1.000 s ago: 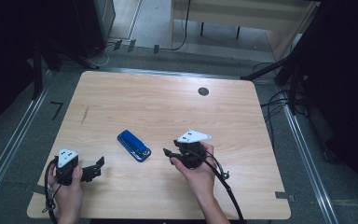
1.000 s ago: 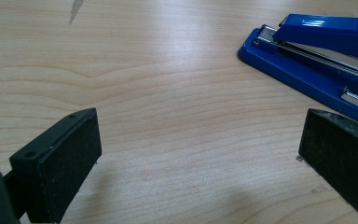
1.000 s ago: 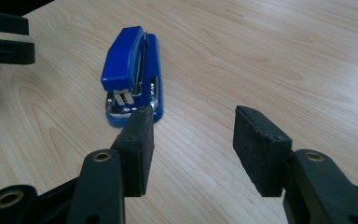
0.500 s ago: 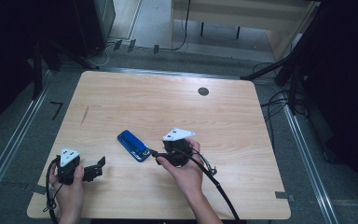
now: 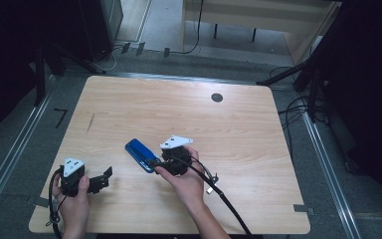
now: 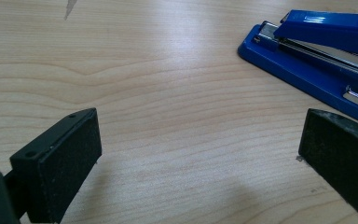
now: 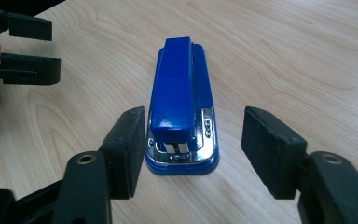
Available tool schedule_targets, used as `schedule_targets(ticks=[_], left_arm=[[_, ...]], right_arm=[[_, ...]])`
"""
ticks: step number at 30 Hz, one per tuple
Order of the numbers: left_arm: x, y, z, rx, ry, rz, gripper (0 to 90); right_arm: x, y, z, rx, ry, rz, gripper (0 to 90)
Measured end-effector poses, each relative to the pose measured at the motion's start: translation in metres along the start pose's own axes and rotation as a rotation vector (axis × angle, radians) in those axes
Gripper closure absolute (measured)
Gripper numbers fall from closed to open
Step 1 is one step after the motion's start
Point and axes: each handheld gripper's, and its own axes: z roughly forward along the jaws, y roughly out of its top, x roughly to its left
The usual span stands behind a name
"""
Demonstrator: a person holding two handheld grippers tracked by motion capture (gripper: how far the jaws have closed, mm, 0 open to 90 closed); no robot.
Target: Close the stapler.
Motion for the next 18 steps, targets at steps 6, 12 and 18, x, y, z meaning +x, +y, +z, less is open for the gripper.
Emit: schedule_targets(ticks=[6, 12, 18], left_arm=[[0.000, 0.000, 0.000, 0.003, -0.002, 0.002, 0.0], [0.000, 0.000, 0.000, 0.006, -0.005, 0.000, 0.0], [0.000, 0.000, 0.001, 0.008, -0.006, 0.000, 0.0]], right_arm=[[0.004, 0.002, 0.014, 0.033, -0.008, -0.004, 52.0], [0.010, 0.005, 0.034, 0.070, -0.036, -0.023, 52.0], [0.010, 0.007, 0.045, 0.078, -0.027, -0.021, 54.9]])
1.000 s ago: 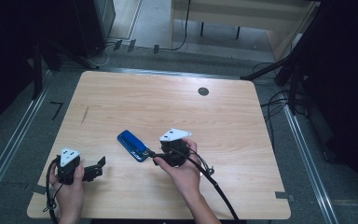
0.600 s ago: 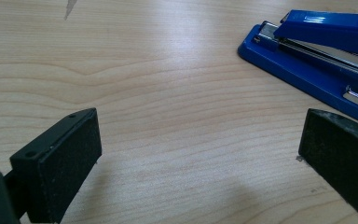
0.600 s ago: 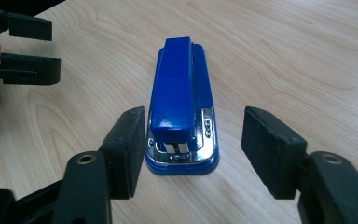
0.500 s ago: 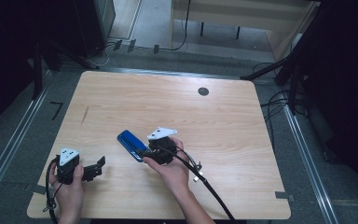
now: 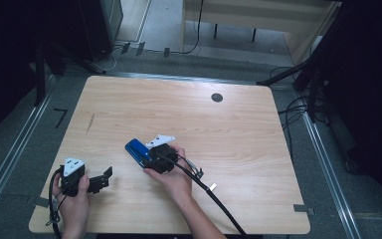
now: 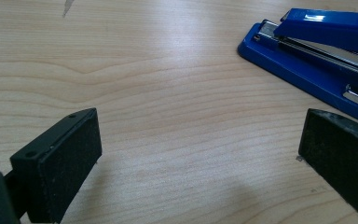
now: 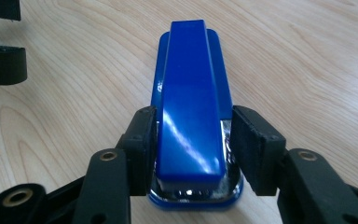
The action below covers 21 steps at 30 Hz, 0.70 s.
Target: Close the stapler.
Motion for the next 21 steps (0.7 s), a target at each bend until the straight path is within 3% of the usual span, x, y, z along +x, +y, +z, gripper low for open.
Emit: schedule_targets(ticks=[5, 18, 21], left_arm=[[0.000, 0.000, 0.000, 0.002, 0.003, 0.002, 0.0], [0.000, 0.000, 0.000, -0.002, 0.005, -0.002, 0.0], [0.000, 0.000, 0.000, -0.004, 0.006, -0.006, 0.0]], right_arm=[[0.000, 0.004, 0.008, -0.009, 0.017, -0.002, 62.7], [0.002, 0.009, 0.024, 0.004, -0.005, -0.021, 64.3], [0.005, 0.010, 0.026, 0.001, -0.033, -0.045, 65.5]])
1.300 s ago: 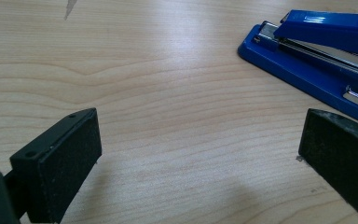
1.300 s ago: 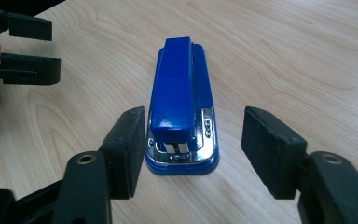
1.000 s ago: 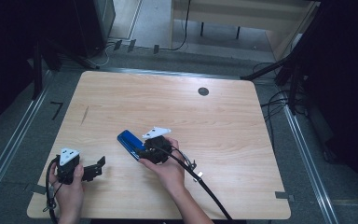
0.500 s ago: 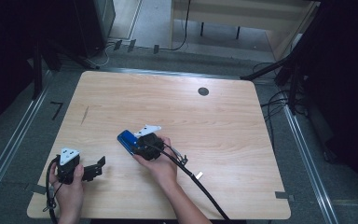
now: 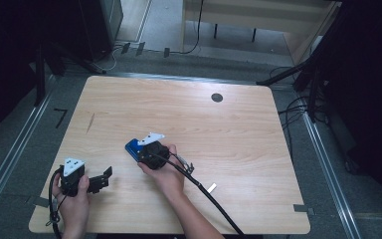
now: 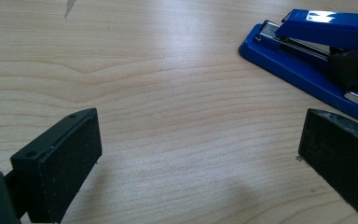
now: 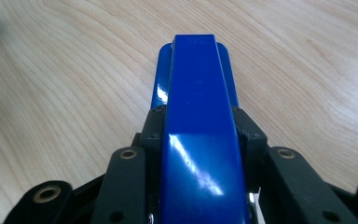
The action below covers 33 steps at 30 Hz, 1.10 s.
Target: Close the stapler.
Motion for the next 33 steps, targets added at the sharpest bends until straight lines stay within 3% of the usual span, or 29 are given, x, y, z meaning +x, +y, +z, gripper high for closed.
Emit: schedule_targets(ticks=[14, 24, 33], left_arm=[[-0.001, 0.000, -0.001, -0.001, -0.004, 0.012, 0.0], [-0.002, 0.000, 0.000, -0.001, 0.000, 0.023, 0.0], [-0.001, 0.000, 0.000, -0.006, -0.003, 0.015, 0.0]], right_arm=[[-0.005, 0.000, -0.005, 0.025, 0.014, -0.061, 67.3], [-0.034, -0.019, -0.033, 0.045, 0.001, -0.059, 67.3], [-0.042, -0.035, -0.052, 0.047, 0.009, -0.079, 67.2]])
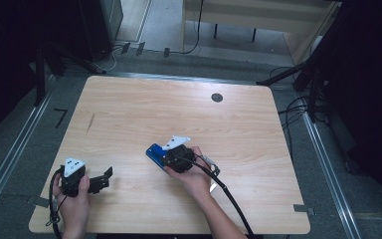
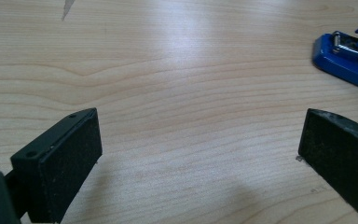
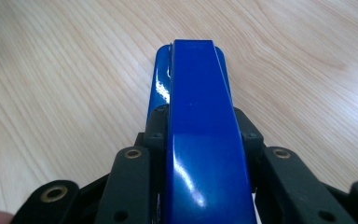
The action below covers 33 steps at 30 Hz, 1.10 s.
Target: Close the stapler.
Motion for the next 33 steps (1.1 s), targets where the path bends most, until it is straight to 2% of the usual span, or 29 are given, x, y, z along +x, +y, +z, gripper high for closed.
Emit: schedule_targets(ticks=[5, 15, 22, 33], left_arm=[[0.000, 0.000, 0.000, 0.002, 0.000, 0.002, 0.0], [-0.001, 0.000, -0.001, -0.001, 0.008, 0.010, 3.3], [-0.001, 0.000, -0.001, -0.005, 0.008, 0.009, 3.4], [-0.002, 0.000, -0.001, -0.004, 0.008, 0.017, 3.4]], right_arm=[[-0.006, -0.011, -0.012, -0.012, 0.008, -0.009, 67.2], [-0.006, -0.023, -0.027, -0.005, 0.018, -0.029, 67.2], [-0.006, -0.035, -0.033, -0.006, 0.019, -0.034, 67.2], [-0.003, -0.042, -0.040, -0.005, 0.038, -0.054, 67.1]])
